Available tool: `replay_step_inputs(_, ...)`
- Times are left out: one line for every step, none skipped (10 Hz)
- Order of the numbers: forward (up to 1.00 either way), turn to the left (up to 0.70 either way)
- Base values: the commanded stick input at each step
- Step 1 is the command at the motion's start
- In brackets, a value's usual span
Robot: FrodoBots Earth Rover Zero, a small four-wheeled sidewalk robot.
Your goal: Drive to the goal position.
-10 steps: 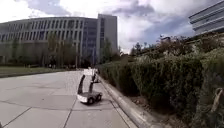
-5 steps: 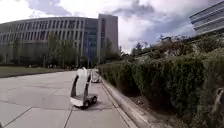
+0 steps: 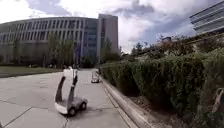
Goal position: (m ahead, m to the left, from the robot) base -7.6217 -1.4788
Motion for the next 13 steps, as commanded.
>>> replay_step_inputs(0.00, 0.70)
replay_step_inputs(0.00, 0.70)
replay_step_inputs(0.00, 0.70)
replay_step_inputs(0.00, 0.70)
replay_step_inputs(0.00, 0.70)
replay_step_inputs(0.00, 0.70)
replay_step_inputs(0.00, 0.70)
replay_step_inputs(0.00, 0.70)
replay_step_inputs(0.00, 0.70)
replay_step_inputs(0.00, 0.70)
replay_step_inputs(0.00, 0.70)
replay_step_inputs(0.00, 0.70)
replay_step_inputs(0.00, 0.70)
